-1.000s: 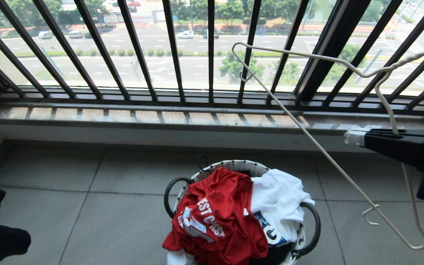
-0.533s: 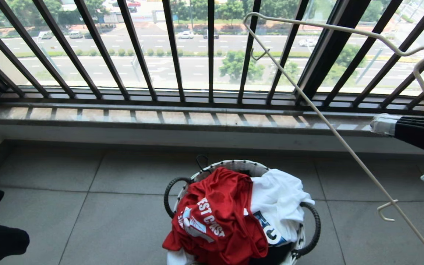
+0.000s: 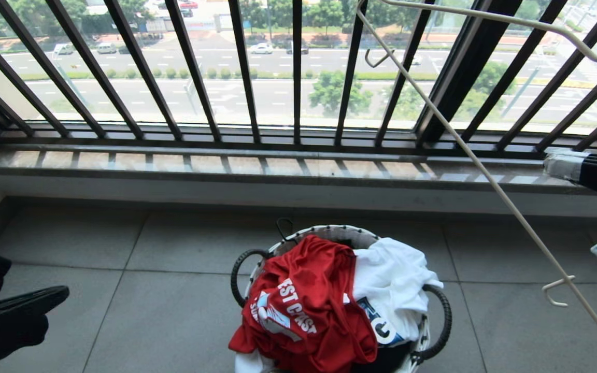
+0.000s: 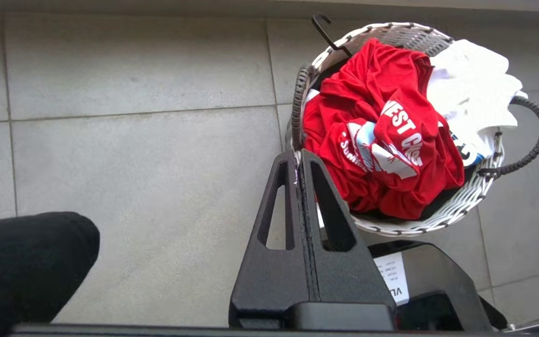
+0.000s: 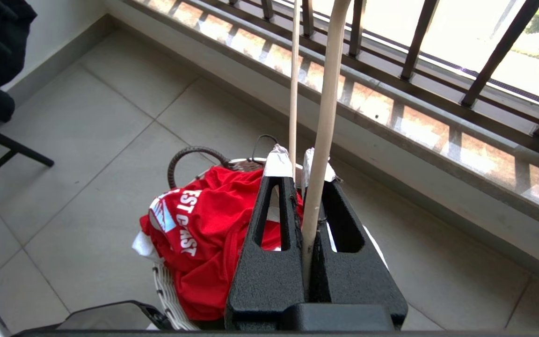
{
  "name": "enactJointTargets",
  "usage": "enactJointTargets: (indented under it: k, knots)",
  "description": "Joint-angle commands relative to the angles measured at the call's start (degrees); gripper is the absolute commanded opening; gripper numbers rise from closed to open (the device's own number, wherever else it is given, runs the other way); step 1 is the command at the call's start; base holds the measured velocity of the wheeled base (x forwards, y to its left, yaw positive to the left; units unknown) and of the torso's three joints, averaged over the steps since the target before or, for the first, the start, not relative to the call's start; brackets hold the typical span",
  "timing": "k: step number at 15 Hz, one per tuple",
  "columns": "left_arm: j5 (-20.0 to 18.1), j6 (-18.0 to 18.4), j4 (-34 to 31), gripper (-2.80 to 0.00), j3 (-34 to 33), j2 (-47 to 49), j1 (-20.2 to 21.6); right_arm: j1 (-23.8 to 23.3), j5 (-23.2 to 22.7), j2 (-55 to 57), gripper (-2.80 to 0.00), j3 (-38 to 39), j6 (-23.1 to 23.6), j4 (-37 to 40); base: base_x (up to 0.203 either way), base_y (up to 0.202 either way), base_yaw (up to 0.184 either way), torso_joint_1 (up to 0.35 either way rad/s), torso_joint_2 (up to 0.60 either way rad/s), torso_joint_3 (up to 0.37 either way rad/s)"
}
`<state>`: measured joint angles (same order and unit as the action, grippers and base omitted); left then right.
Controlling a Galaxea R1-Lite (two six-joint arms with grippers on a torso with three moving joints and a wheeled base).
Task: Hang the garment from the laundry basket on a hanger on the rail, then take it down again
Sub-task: Pick up clothes from the basket
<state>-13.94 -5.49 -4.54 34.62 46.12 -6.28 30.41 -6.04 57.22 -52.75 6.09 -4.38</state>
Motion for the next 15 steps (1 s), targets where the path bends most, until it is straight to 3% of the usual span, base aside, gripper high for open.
enactJointTargets:
  k: [1, 5, 8, 11, 13, 15]
  knots:
    - [0.23, 0.03, -1.45, -2.80, 9.04, 22.81, -7.43, -1.91, -0.10, 0.30, -2.80, 0.24, 0.05, -0.02, 0.000, 0.000, 0.000, 0.000, 0.00, 0.000]
    - [1.06, 0.04, -5.10, -2.80, 24.90, 47.05, -17.49, -3.43, -0.20, 2.72, -2.80, 0.28, -0.02, -0.11, 0.000, 0.000, 0.000, 0.000, 0.00, 0.000]
    - [1.32, 0.07, -7.16, -2.80, 33.66, 57.88, -24.32, -3.75, -0.20, 3.84, -2.80, 0.19, -0.02, -0.11, 0.000, 0.000, 0.000, 0.000, 0.00, 0.000]
    - [1.79, 0.02, -7.72, -2.80, 38.88, 62.77, -27.81, -4.60, -0.18, 3.74, -2.80, 0.14, 0.05, -0.11, 0.000, 0.000, 0.000, 0.000, 0.00, 0.000]
    - [5.79, -0.11, -7.84, -2.80, 39.71, 63.41, -29.43, -5.32, -0.20, 3.69, -2.80, 0.01, 0.05, -0.15, 0.000, 0.000, 0.000, 0.000, 0.00, 0.000]
    - [6.72, -0.08, -7.74, -2.80, 39.64, 63.76, -29.84, -5.54, -0.20, 3.95, -2.80, 0.01, 0.06, -0.19, 0.000, 0.000, 0.000, 0.000, 0.00, 0.000]
